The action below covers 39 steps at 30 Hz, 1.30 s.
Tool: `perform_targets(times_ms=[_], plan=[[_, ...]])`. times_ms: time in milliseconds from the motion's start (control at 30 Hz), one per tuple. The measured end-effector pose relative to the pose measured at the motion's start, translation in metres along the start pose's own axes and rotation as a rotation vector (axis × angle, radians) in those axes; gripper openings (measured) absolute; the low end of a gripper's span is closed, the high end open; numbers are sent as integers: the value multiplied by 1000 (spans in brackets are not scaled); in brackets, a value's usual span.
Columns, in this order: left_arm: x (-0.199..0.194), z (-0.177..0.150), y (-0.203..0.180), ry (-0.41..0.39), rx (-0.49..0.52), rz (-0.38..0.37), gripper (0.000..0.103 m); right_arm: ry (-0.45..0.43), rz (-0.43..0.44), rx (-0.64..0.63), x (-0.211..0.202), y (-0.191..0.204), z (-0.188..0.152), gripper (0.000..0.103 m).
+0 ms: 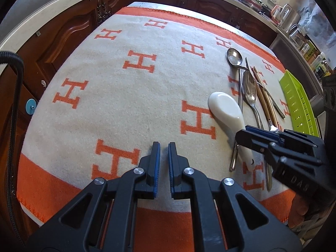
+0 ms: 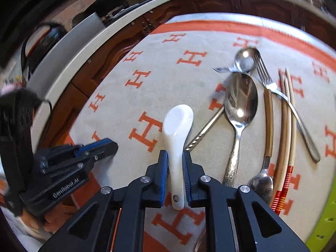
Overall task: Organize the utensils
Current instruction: 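Lower the right tool onto the white ceramic spoon and close on its handle, then carry the white ceramic spoon into the tray with the right tool and release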
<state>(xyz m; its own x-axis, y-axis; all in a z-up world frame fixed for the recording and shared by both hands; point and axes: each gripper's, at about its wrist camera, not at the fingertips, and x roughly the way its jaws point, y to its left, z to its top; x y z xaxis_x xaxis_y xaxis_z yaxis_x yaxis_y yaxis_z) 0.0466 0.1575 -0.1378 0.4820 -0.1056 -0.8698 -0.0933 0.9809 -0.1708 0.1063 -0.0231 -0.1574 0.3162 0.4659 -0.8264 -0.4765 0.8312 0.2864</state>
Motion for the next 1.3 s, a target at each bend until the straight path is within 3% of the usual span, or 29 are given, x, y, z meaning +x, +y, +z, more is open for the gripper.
perform_targets(times_ms=[233, 467, 767, 1000, 1300], plan=[[0, -1, 0, -7, 2, -2, 5, -16, -24, -110, 3, 24, -3, 13], [0, -1, 0, -9, 2, -2, 5, -11, -1, -129, 8, 30, -5, 13], [-1, 0, -1, -1, -1, 2, 5, -18, 30, -102, 4, 33, -9, 6], [-1, 4, -17, 22, 16, -37, 5, -112, 27, -9, -40, 7, -13, 6], [-9, 34, -68, 2, 79, -135, 5, -262, -94, 141, -122, -54, -34, 6]])
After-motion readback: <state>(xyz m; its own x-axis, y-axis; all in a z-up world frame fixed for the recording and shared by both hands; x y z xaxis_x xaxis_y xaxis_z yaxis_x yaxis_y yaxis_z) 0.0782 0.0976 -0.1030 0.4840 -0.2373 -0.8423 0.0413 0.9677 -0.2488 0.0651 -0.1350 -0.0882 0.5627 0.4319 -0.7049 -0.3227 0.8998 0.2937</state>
